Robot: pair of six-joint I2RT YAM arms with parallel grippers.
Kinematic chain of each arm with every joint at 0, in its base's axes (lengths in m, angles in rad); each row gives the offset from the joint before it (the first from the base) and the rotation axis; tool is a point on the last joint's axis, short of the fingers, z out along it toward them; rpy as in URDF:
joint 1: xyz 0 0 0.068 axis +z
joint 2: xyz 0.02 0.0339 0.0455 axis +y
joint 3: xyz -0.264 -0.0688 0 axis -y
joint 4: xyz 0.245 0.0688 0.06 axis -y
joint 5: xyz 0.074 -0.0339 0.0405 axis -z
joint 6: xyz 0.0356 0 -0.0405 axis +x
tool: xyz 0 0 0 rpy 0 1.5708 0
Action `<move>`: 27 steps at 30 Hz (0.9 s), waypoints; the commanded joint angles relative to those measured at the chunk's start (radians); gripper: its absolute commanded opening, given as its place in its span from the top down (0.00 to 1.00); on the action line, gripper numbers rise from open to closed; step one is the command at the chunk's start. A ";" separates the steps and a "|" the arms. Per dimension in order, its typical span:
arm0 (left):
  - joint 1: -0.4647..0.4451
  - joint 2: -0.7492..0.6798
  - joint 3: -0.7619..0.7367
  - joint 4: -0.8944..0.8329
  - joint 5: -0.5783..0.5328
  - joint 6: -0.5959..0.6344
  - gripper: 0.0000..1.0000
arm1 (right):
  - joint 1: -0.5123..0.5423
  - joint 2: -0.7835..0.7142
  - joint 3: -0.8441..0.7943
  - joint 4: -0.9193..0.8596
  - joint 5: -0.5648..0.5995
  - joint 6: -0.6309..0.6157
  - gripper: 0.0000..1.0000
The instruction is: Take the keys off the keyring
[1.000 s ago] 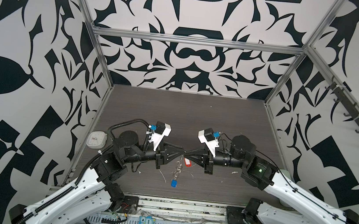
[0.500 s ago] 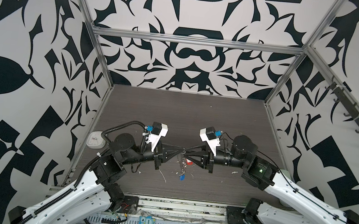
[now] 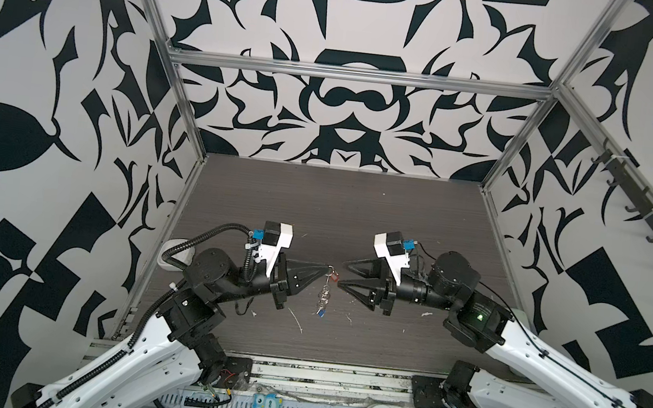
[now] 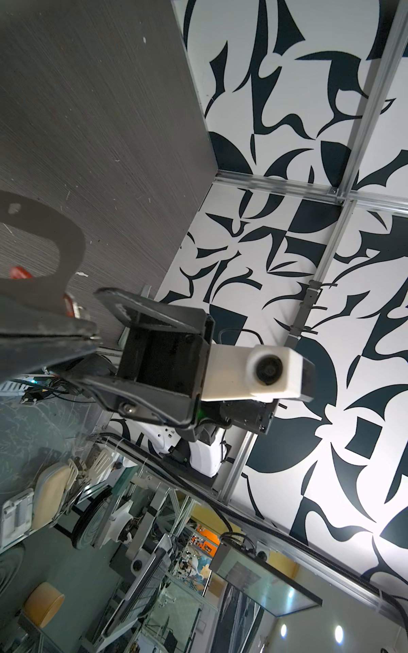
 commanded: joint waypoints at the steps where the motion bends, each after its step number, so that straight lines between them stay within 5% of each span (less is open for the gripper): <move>1: -0.002 -0.021 -0.017 0.053 0.014 -0.011 1.00 | 0.007 0.007 0.011 0.069 -0.047 -0.003 0.47; 8: -0.002 -0.024 -0.019 0.052 0.015 -0.014 1.00 | 0.015 0.038 0.010 0.070 -0.031 -0.003 0.51; 18: -0.002 -0.023 -0.025 0.069 -0.015 -0.018 1.00 | 0.017 0.035 0.022 0.037 -0.018 -0.026 1.00; 27: -0.002 -0.029 -0.048 0.141 -0.052 -0.045 1.00 | 0.037 0.044 0.025 -0.017 -0.007 -0.051 1.00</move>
